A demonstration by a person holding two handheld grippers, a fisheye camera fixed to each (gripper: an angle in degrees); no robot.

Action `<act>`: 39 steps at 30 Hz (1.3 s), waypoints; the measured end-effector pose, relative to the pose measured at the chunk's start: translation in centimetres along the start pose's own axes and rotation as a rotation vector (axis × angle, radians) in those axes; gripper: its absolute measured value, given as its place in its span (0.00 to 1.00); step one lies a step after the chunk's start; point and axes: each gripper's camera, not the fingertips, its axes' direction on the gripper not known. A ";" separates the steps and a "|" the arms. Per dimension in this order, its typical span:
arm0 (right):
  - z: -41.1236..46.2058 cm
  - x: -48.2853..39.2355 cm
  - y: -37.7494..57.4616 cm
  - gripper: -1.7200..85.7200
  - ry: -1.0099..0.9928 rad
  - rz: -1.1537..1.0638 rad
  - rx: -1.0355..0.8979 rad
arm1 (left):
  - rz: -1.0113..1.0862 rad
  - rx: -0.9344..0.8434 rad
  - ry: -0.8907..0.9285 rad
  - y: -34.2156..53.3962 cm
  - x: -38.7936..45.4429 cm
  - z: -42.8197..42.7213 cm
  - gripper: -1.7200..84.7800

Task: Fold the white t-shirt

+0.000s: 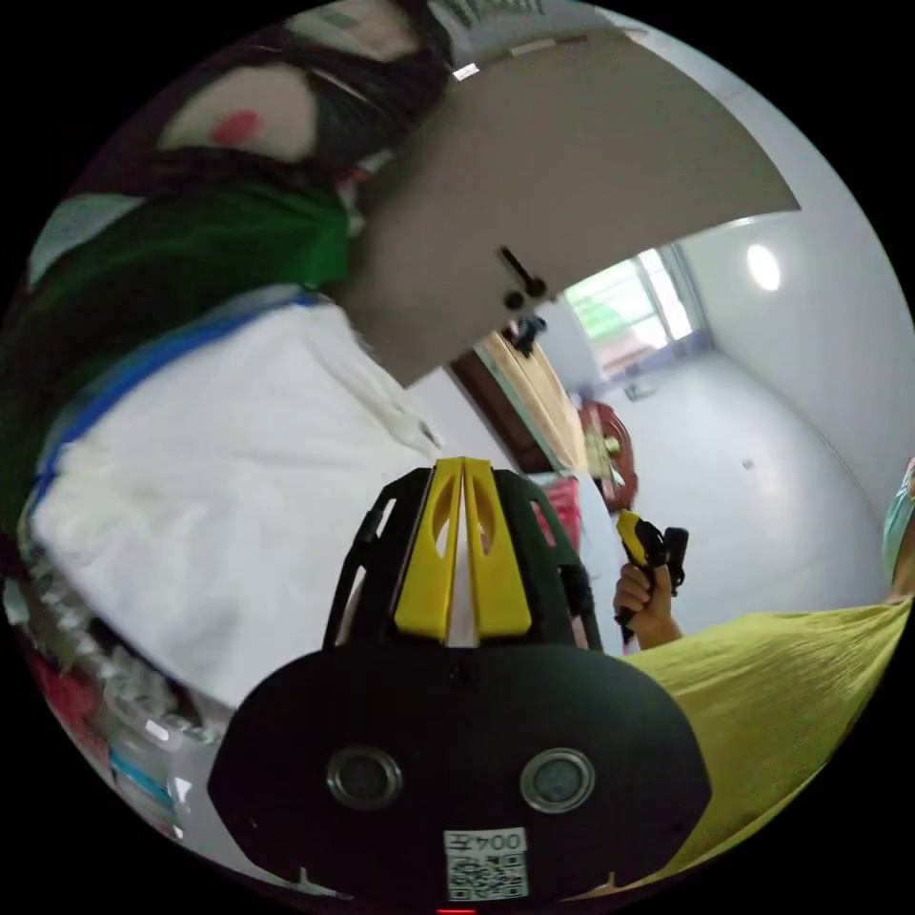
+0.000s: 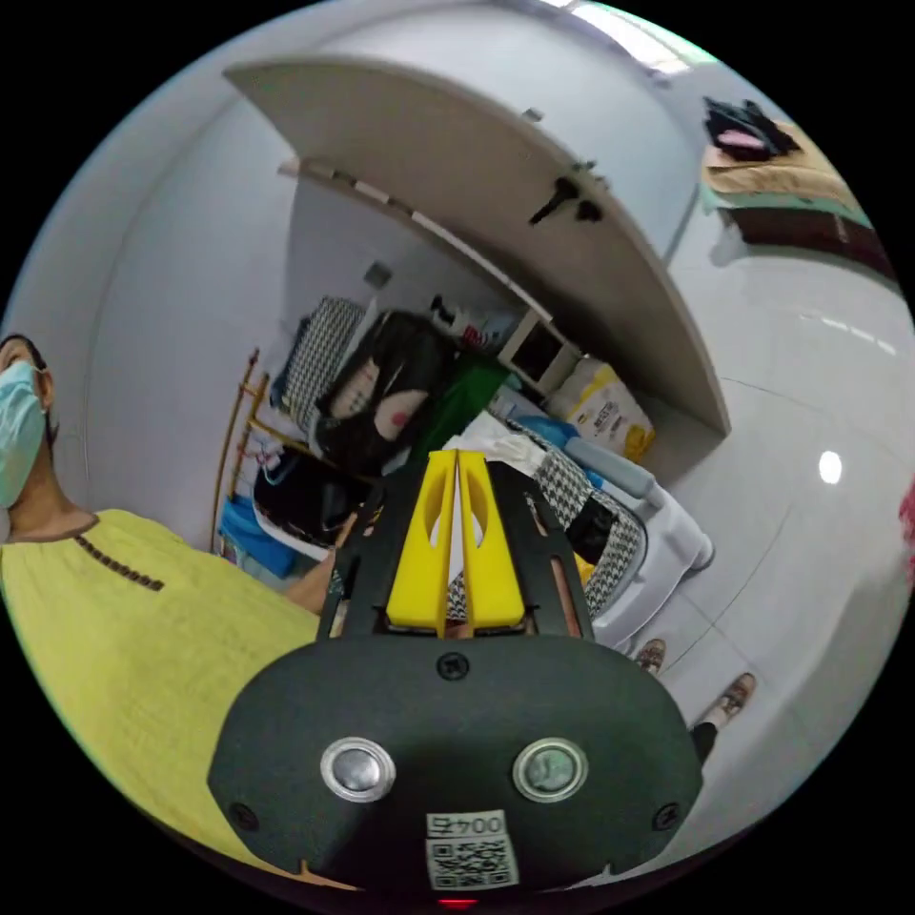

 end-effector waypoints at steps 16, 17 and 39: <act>-51.7 -22.6 9.7 0.01 0.417 0.396 0.610 | 0.479 -0.899 0.434 26.6 12.9 60.0 0.02; -54.6 -24.2 9.4 0.01 0.475 0.406 0.612 | 0.533 -0.943 0.445 30.0 13.7 63.2 0.02; -92.3 -38.2 -13.3 0.01 0.873 0.778 0.386 | 0.821 -1.158 0.360 51.6 -8.5 119.7 0.02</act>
